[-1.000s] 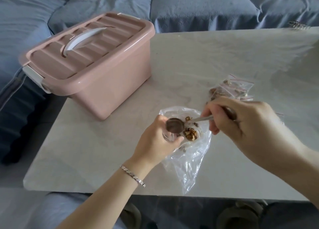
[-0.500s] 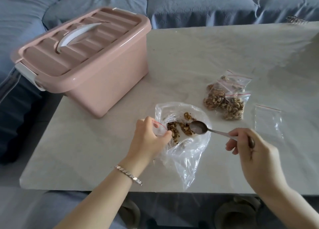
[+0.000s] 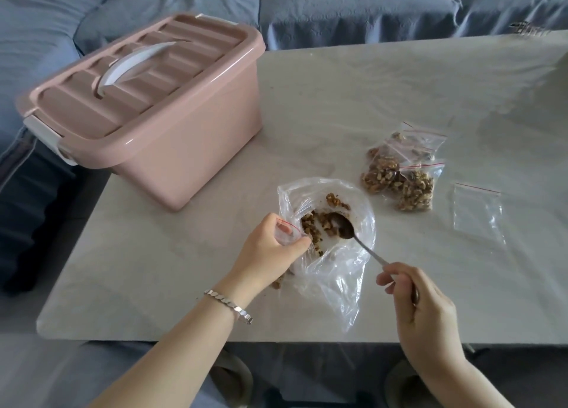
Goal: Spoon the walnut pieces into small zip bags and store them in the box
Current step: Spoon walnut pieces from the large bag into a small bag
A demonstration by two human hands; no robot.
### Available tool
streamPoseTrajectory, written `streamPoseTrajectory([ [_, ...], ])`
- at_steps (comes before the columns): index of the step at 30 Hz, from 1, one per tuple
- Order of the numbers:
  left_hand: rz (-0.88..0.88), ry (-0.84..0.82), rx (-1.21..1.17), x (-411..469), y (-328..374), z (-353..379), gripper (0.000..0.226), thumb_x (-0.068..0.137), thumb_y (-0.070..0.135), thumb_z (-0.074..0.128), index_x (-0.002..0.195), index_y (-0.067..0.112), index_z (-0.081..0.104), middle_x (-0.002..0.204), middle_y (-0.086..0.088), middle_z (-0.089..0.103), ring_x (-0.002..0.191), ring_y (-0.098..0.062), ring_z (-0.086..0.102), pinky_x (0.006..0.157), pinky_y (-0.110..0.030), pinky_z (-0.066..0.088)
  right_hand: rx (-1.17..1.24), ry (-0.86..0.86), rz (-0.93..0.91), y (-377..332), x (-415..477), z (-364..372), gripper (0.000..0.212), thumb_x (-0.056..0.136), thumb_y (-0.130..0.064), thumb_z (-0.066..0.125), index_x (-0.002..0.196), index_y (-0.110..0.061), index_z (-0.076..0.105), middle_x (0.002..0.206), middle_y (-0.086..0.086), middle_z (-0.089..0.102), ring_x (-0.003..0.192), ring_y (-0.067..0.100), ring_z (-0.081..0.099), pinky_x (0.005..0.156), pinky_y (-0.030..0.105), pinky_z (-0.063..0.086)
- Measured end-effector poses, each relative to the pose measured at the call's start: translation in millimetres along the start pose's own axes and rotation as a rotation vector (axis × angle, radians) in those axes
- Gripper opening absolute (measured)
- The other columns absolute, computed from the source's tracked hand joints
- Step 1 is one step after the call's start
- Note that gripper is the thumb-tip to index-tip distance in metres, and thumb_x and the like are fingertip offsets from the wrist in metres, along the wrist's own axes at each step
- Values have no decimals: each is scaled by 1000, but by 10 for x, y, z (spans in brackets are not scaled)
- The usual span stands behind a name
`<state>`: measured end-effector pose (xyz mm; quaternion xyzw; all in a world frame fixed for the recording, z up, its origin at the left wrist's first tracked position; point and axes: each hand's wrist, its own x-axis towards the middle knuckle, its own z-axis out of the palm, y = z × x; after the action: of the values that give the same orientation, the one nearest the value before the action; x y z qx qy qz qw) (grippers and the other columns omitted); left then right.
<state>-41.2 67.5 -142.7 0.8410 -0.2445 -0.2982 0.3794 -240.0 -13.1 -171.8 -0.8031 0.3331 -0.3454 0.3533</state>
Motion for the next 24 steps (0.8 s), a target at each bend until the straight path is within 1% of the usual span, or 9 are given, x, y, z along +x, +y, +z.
streamPoseTrajectory([
  [2,13,-2,-57,6,-4,27,22,75,35,71,81,25,53,90,11,60,77,-6,56,60,-17,36,109,-1,111,-32,-30,75,42,92,-60,24,89,-30,54,76,-11,66,77,-6,61,67,2,43],
  [4,14,-2,-125,5,-4,48,19,76,29,72,81,24,54,89,11,58,80,-4,55,63,-15,37,200,16,217,-64,-63,147,39,88,-63,28,88,-34,53,87,-14,67,74,2,63,66,7,47],
  [8,27,10,-288,-1,12,82,27,65,31,75,82,22,56,88,9,58,77,2,54,63,-5,41,317,15,413,-117,-68,227,26,97,-26,34,85,-24,57,82,-7,70,70,12,65,70,24,54],
  [10,24,-3,-327,-2,32,98,28,64,28,77,82,20,57,85,8,58,68,8,54,59,-2,39,390,14,494,-156,-43,229,30,98,-13,31,85,-18,58,79,-2,71,68,15,66,67,24,55],
  [12,24,13,-314,18,38,97,23,72,18,77,81,17,56,80,9,58,60,10,53,56,-1,39,466,49,549,-178,-10,199,31,98,-12,30,85,-13,58,76,3,71,67,18,67,64,21,55],
  [14,24,44,-310,40,21,65,23,72,17,76,79,20,55,78,10,58,63,6,54,57,-3,40,544,76,613,-184,25,160,30,99,-14,31,87,-10,57,73,7,70,67,20,68,63,20,56],
  [18,40,-28,-373,7,-36,14,36,52,36,73,79,21,56,85,6,58,77,-6,56,72,-16,45,740,91,781,-205,76,130,29,99,-15,33,88,-5,57,67,11,70,69,25,69,59,21,56],
  [22,14,37,-223,-22,-73,-77,20,74,22,73,85,20,56,91,6,59,81,-6,55,65,-13,41,750,88,778,-218,114,82,29,99,-17,34,88,-5,58,68,12,70,69,25,69,60,22,57],
  [24,35,127,-144,-31,-115,-161,17,76,19,70,85,19,56,88,9,61,77,3,55,62,-7,40,737,87,753,-227,151,10,29,99,-17,34,87,-6,58,67,12,70,68,25,69,59,22,56],
])
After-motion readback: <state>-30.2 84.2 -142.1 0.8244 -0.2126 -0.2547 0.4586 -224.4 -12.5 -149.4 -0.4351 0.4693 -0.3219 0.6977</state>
